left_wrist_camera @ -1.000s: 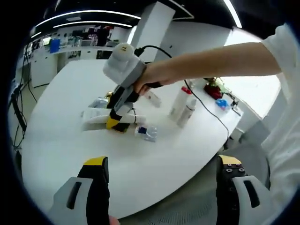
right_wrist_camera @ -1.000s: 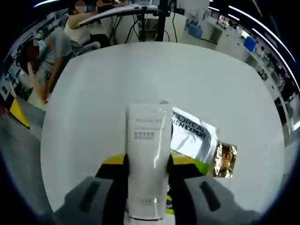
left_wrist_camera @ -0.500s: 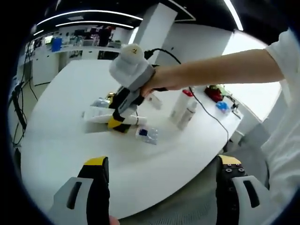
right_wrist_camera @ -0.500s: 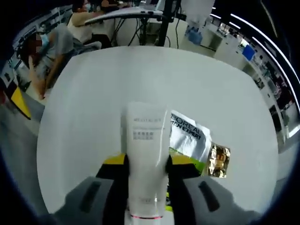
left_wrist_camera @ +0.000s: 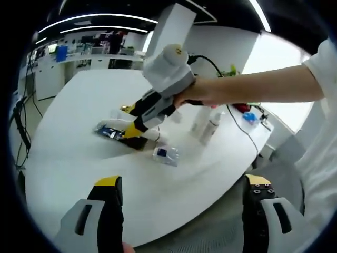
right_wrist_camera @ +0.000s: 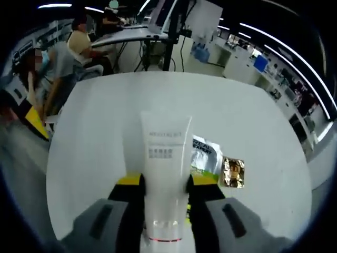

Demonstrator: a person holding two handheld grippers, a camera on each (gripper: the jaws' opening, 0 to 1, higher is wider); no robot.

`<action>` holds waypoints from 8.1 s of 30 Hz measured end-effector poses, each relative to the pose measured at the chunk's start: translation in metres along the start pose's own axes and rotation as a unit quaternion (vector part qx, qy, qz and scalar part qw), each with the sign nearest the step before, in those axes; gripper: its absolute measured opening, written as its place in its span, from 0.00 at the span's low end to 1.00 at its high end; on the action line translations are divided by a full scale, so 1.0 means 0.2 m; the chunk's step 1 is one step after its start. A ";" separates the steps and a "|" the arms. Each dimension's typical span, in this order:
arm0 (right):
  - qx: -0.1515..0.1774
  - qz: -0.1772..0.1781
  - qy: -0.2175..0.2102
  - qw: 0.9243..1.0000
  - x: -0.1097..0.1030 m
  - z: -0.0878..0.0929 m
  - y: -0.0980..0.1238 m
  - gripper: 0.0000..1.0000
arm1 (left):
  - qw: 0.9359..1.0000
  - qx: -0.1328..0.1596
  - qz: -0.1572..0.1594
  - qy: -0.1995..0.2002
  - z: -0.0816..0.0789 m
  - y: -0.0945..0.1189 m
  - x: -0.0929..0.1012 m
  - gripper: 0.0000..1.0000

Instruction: Arrange the skincare products in the storage area until every visible bottle or jar stands upright without overlapping.

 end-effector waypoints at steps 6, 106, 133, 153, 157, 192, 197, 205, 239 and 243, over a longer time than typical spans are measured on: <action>0.025 0.017 -0.030 0.999 0.01 -0.01 0.10 0.32 | 1.000 -0.008 0.000 -0.007 0.01 0.00 0.01 0.93; 0.225 0.132 -0.309 0.914 -0.29 0.08 1.16 0.34 | 0.977 0.026 0.055 -0.203 -0.35 -0.31 0.42 0.18; 0.282 -0.113 -0.140 0.942 -0.28 0.05 1.33 0.17 | 0.910 -0.072 0.315 -0.258 -0.34 -0.35 0.60 0.18; 0.184 -0.148 -0.051 0.970 -0.35 0.21 1.08 0.14 | 0.873 -0.186 0.279 -0.353 -0.14 -0.55 0.44 0.18; 0.170 -0.149 -0.047 0.973 -0.37 0.25 1.03 0.14 | 0.871 -0.197 0.274 -0.357 -0.09 -0.58 0.41 0.18; 0.150 -0.126 -0.057 0.979 -0.36 0.38 0.93 0.17 | 0.895 -0.138 0.287 -0.311 0.00 -0.68 0.34 0.18; 0.155 -0.113 -0.074 0.979 -0.35 0.39 0.94 0.18 | 0.892 -0.129 0.294 -0.319 -0.01 -0.68 0.36 0.17; 0.150 -0.089 -0.093 0.980 -0.33 0.42 0.94 0.27 | 0.887 -0.123 0.293 -0.334 -0.03 -0.71 0.34 0.17; 0.103 0.031 -0.290 0.951 -0.37 0.80 1.04 0.84 | 0.889 -0.100 0.279 -0.349 -0.31 -0.99 0.18 0.17; 0.104 0.043 -0.304 0.946 -0.36 0.82 1.04 0.88 | 0.890 -0.099 0.276 -0.349 -0.35 -1.04 0.17 0.17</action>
Point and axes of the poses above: the point that each gripper's makers call its tool centre point, and the gripper's own axes: y roughly backward along the fingers, x roughly to its right, z roughly out of its underside, the point moved 2 cm from there along y, roughly backward along the fingers, and after that the axes turned 7 degrees about z, right-handed, at the moved point
